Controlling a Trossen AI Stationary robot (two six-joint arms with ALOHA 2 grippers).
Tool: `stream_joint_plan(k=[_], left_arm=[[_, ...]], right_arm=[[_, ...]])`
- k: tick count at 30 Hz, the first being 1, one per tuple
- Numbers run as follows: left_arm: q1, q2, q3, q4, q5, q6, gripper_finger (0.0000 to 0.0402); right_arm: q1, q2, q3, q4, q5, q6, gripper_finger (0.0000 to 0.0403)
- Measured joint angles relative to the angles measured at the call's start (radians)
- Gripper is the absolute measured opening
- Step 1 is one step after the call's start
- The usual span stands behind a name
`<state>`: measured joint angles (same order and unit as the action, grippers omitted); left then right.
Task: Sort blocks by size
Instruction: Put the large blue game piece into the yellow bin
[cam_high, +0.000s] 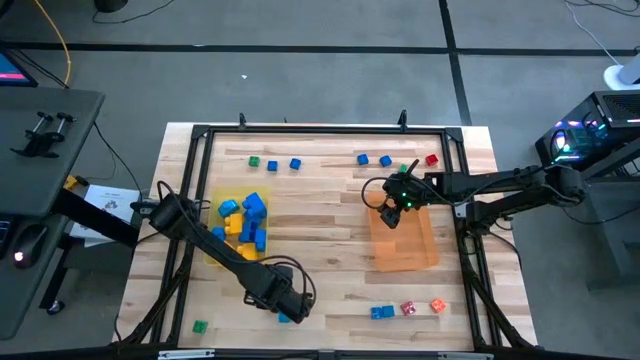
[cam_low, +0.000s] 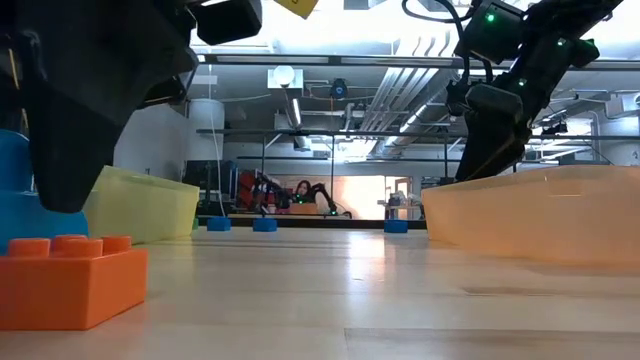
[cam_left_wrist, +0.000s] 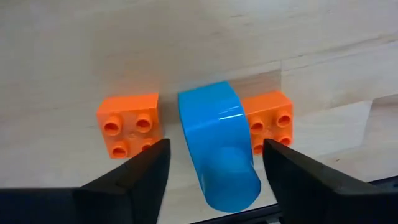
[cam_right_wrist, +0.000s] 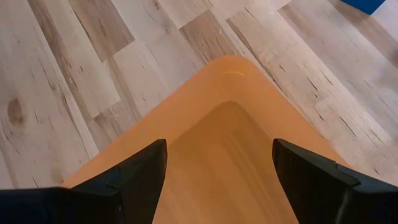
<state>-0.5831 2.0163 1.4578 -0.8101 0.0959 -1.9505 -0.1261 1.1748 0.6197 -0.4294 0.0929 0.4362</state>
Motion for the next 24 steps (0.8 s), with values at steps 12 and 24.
stream_joint_plan(k=[12,24], left_arm=[[0.005,-0.038,0.001,-0.038,-0.022,0.120,0.0062],[0.148,-0.470,0.003,-0.457,-0.570,0.513,0.0062]], right_arm=[[0.000,0.000,0.000,0.000,0.008,0.008,0.0286],[0.000,0.000,0.000,0.006,0.009,0.027,0.0286]])
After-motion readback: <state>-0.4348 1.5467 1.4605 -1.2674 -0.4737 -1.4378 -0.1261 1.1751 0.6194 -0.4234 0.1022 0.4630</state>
